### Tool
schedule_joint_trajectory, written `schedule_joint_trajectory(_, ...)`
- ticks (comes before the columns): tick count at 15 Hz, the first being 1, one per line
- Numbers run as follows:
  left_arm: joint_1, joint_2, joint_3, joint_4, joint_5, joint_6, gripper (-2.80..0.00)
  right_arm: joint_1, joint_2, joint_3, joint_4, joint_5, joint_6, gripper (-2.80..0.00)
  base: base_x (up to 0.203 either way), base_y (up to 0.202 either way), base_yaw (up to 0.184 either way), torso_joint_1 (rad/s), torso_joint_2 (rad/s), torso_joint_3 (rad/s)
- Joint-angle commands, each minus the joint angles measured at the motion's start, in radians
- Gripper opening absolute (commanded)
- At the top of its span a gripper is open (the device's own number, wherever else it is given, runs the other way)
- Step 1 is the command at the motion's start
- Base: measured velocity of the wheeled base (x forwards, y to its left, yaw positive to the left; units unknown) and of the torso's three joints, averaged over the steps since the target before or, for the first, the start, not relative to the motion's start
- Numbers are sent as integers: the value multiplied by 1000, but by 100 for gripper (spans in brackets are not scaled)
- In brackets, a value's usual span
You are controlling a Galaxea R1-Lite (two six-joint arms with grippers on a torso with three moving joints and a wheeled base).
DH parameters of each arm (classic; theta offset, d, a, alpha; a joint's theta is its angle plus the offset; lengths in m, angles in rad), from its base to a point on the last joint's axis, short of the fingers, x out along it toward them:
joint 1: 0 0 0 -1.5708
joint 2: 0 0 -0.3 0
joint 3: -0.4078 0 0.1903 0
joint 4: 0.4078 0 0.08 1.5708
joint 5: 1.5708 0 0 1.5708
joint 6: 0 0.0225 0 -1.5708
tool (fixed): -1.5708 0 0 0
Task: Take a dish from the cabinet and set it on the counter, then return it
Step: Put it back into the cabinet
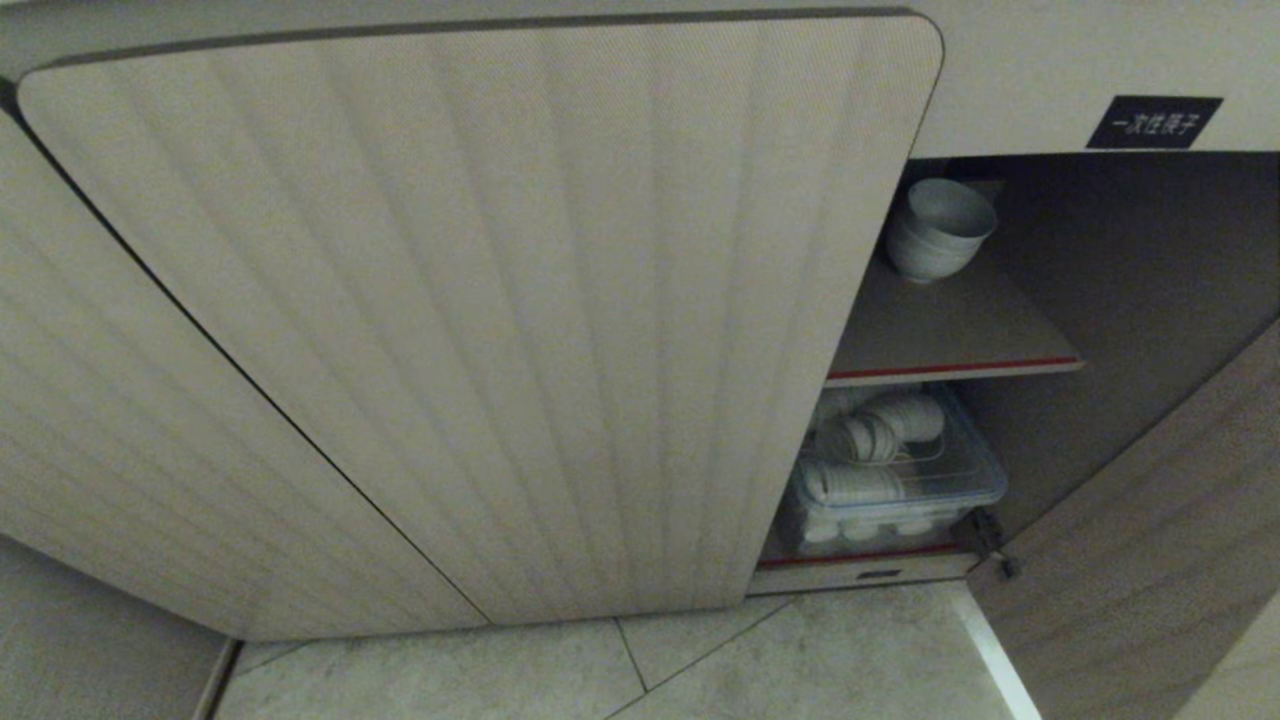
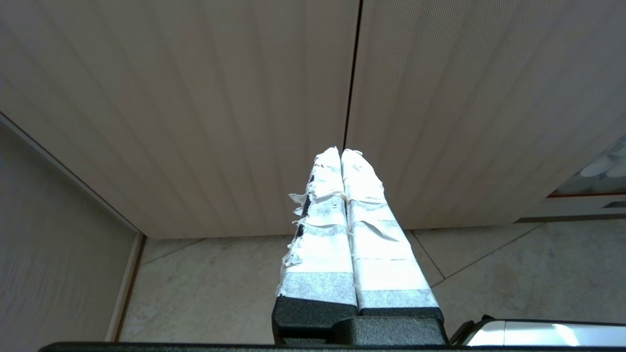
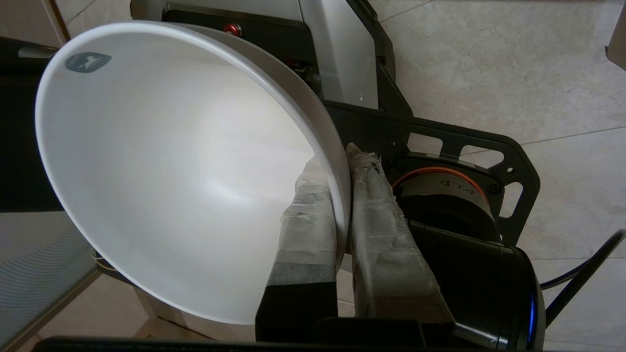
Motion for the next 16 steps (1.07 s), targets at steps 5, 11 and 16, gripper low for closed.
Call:
schedule_joint_trajectory(5, 1, 0, 0, 0, 0, 0, -280, -2, 2, 8, -1, 1, -4, -280, 0, 0, 0, 0, 0, 0)
schedule_joint_trajectory(11, 1, 0, 0, 0, 0, -1, -280, -10, 4, 56, -31, -2, -76, -280, 0, 0, 0, 0, 0, 0)
schedule_joint_trajectory(16, 1, 0, 0, 0, 0, 0, -280, -9, 32, 85, -123, -3, -70, -280, 0, 0, 0, 0, 0, 0)
